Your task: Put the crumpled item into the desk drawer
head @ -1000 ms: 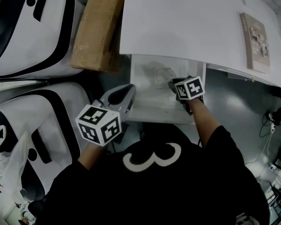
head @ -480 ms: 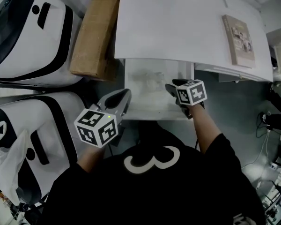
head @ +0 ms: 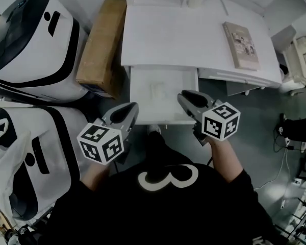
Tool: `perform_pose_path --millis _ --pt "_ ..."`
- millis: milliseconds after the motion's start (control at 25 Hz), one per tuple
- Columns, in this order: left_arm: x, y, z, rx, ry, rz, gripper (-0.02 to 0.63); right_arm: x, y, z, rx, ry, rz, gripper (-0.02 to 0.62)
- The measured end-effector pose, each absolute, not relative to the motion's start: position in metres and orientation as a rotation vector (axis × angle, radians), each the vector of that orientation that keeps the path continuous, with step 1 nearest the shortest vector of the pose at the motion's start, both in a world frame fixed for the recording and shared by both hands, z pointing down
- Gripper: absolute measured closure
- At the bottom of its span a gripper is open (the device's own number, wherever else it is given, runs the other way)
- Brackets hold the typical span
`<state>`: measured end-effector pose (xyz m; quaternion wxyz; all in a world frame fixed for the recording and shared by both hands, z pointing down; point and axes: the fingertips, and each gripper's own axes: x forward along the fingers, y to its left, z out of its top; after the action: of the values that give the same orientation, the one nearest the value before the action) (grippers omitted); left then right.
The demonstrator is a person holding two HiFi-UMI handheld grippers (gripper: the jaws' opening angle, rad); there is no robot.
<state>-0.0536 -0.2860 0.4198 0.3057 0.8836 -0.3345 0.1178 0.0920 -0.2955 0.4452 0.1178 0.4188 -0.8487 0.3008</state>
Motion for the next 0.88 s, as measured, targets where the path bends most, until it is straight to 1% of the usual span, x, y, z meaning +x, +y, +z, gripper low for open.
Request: perform_pose_path --millis 200,320,600,880 --pt "-0.044 -0.259 0.392 2.404 -0.844 0.276 0.597 0.077 -0.257 0.389 1.232 -2.594 0.719 0.542" --pt "-0.038 -0.244 0.376 2.444 -0.822 0.262 0.597 0.070 -0.234 0.363 1.226 -2.655 0.633 0.588" --pt "-0.026 -0.217 0.353 2.513 -0.777 0.254 0.597 0.073 -0.199 0.347 1.257 -2.685 0.547 0.592" --pt "-0.019 -0.200 0.343 2.544 -0.754 0.276 0.597 0.080 -0.182 0.337 1.306 -2.705 0.559 0.592"
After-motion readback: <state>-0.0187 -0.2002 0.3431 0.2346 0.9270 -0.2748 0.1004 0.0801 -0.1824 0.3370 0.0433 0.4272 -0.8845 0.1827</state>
